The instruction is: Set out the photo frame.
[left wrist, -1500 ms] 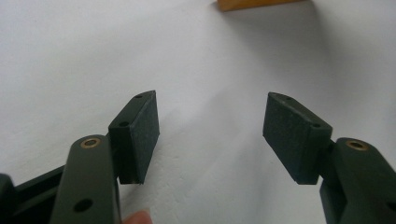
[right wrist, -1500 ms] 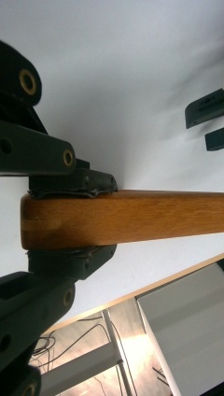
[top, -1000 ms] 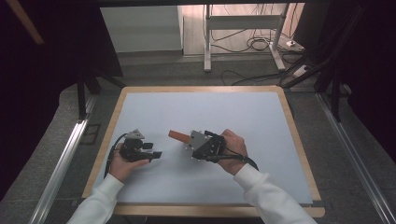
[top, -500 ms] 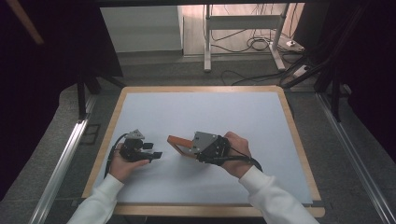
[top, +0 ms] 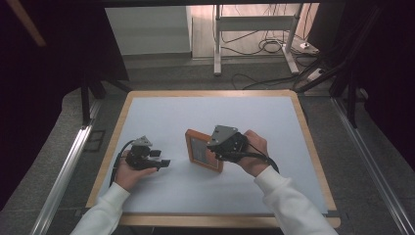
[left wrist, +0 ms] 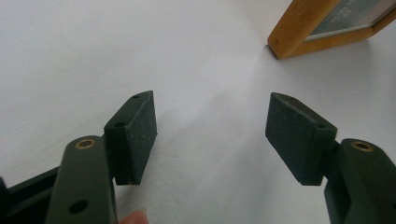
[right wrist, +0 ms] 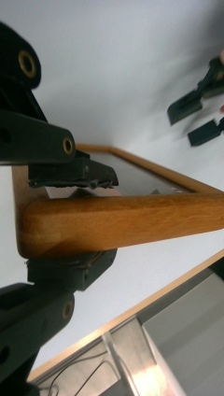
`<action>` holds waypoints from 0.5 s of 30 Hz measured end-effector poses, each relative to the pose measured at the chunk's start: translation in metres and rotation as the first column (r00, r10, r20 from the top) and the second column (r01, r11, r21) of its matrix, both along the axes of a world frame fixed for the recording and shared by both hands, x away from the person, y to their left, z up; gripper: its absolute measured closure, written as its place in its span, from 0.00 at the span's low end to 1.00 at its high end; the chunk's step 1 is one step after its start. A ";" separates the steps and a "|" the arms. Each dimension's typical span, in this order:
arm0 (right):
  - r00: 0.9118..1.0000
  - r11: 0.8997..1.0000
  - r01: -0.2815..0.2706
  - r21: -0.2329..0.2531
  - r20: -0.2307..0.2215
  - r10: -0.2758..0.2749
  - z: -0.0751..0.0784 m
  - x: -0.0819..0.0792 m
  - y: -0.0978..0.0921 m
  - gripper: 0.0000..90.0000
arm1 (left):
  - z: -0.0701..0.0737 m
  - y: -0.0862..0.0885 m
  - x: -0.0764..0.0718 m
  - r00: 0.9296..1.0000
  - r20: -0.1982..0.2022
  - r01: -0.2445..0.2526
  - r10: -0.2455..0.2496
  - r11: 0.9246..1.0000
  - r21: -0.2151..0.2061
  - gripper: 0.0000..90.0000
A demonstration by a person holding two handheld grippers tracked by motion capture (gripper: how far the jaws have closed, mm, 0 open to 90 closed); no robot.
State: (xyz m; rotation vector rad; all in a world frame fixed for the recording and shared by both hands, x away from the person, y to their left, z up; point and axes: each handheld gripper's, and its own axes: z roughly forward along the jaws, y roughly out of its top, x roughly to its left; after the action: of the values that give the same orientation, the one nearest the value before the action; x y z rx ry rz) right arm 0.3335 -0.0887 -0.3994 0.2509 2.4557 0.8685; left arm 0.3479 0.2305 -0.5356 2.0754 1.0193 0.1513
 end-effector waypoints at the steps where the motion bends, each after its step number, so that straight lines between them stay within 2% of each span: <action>1: 1.000 1.000 0.005 0.002 -0.004 -0.005 0.000 0.002 -0.001 0.67 | 0.000 0.000 0.000 1.000 0.001 0.000 0.000 1.000 0.001 0.37; 9: 0.999 0.999 0.037 0.010 -0.021 -0.036 -0.001 0.016 -0.002 0.62 | 0.000 0.000 0.000 1.000 0.000 0.002 -0.002 1.000 0.000 0.37; 15: 0.996 0.997 0.081 0.019 -0.048 -0.080 -0.004 0.032 -0.005 0.56 | 0.001 0.001 0.000 1.000 0.003 0.003 -0.003 1.000 0.001 0.37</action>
State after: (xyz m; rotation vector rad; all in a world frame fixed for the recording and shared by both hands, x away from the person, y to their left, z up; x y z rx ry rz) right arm 0.3659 -0.0938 -0.4030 0.3794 2.4620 0.8637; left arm 0.3483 0.2312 -0.5349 2.0773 1.0145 0.1534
